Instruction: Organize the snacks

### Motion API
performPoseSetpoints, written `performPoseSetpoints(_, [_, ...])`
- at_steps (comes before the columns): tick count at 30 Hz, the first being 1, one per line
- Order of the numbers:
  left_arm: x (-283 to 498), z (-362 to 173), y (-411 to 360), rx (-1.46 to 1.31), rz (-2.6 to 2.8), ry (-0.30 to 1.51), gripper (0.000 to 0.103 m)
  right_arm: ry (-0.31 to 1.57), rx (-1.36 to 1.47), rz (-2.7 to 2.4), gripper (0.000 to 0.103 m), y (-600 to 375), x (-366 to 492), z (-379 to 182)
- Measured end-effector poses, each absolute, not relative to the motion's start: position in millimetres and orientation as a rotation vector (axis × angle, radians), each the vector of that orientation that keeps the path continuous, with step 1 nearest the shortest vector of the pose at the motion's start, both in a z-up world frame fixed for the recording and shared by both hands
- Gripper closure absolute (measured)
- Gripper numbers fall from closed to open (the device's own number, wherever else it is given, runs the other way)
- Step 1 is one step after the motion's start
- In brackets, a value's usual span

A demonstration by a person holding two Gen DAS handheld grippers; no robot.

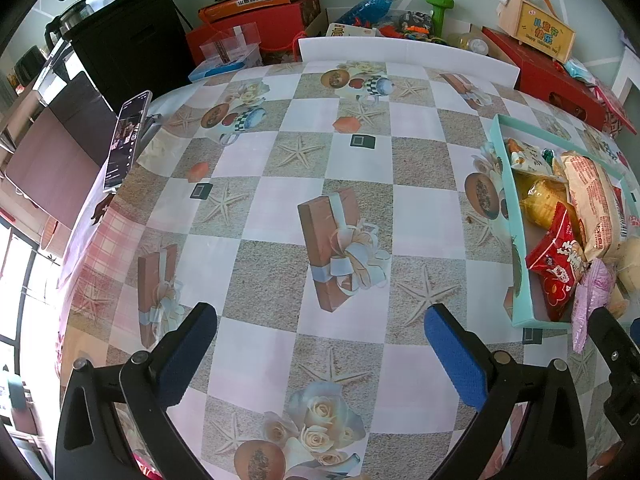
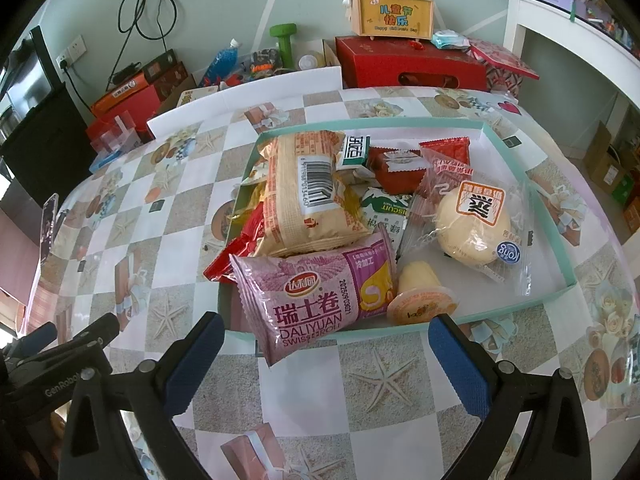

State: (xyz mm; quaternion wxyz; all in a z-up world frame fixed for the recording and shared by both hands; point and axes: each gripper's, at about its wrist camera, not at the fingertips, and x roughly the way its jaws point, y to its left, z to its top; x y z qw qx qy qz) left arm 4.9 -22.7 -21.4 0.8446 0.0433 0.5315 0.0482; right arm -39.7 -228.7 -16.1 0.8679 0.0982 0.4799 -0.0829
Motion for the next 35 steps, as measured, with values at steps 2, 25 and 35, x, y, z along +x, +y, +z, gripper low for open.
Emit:
performPoseSetpoints(2, [4.9, -21.4, -22.6, 0.091, 0.103, 1.123, 0.0, 1.005, 0.205, -0.173, 0.0, -228.6, -39.8, -16.8])
performPoseSetpoints(25, [4.3, -22.2, -23.9, 0.091, 0.117, 1.127, 0.0, 1.012, 0.204, -0.173, 0.0, -228.2, -39.7, -18.2])
performPoseSetpoints(35, [4.0, -21.1, -28.5, 0.093, 0.129, 1.123, 0.0, 1.015, 0.204, -0.174, 0.0, -228.3, -39.4, -18.5])
